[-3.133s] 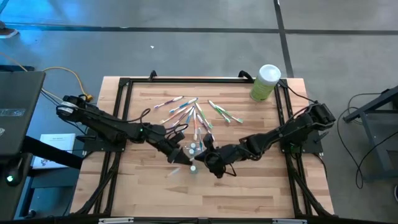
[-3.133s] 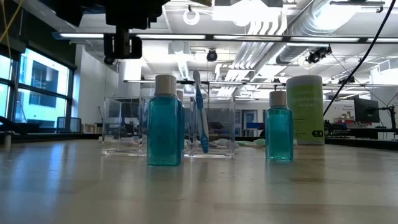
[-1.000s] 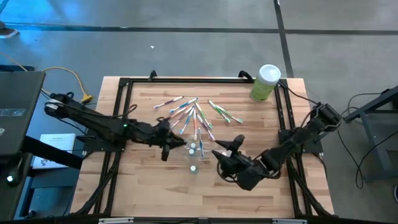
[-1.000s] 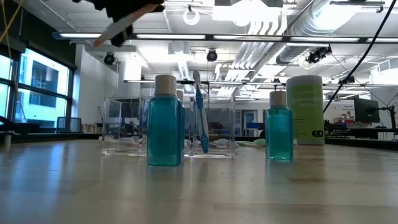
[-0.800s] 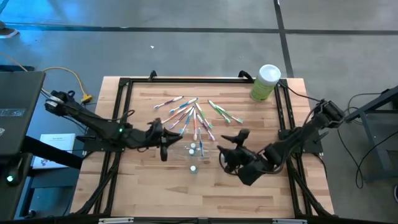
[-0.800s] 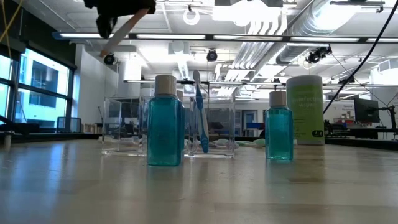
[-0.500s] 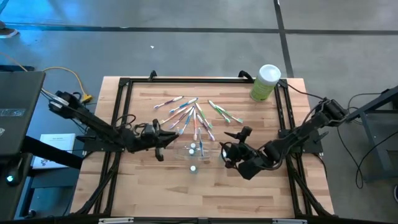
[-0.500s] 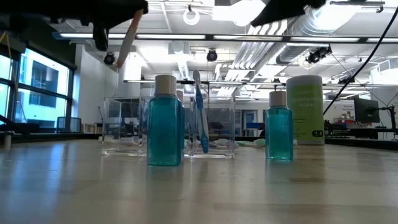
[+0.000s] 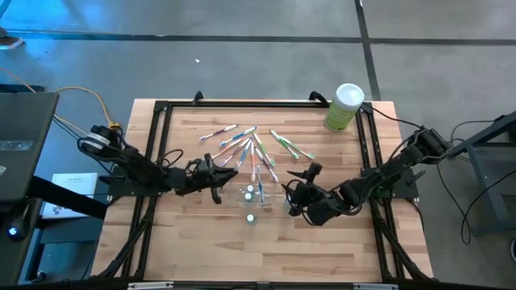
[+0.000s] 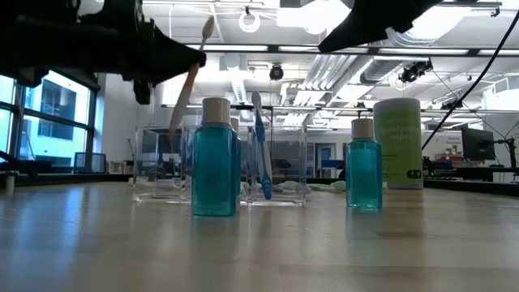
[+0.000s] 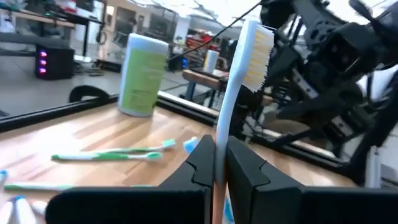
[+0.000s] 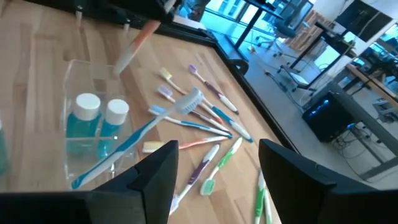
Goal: Pick & Place toothbrushing station
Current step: Put the orange toothbrush into the transparent organizer
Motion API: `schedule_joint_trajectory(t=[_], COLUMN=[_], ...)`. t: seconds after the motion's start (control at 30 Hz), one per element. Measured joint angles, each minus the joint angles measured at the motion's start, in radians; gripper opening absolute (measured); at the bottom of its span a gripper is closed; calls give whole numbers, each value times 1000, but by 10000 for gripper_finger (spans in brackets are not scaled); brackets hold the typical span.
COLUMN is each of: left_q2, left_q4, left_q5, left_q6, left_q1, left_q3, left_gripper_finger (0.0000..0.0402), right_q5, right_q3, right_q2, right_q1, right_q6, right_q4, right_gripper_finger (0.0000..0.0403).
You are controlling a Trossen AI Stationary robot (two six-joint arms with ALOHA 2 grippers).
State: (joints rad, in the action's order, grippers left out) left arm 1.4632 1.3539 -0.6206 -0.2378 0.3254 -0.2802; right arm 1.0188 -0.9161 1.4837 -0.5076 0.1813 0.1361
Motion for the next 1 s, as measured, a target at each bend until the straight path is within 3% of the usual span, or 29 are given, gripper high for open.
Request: schedule_joint_trajectory(t=[0.23, 0.6, 1.0], left_q2=[41, 111, 122], left_q4=[10, 64, 88], left_q5=[143, 145, 147], left_q6=[-42, -72, -66], left_q1=[-49, -32, -13], left_q3=[2, 21, 38], left_gripper_finger=[10, 10, 10], right_q5=[-6, -83, -85], right_q3=[0, 0, 0], right_q2=[0, 0, 0], right_q1=[5, 45, 57], right_q6=[-38, -54, -55], right_q4=[-40, -60, -72], right_gripper_finger=[215, 215, 215])
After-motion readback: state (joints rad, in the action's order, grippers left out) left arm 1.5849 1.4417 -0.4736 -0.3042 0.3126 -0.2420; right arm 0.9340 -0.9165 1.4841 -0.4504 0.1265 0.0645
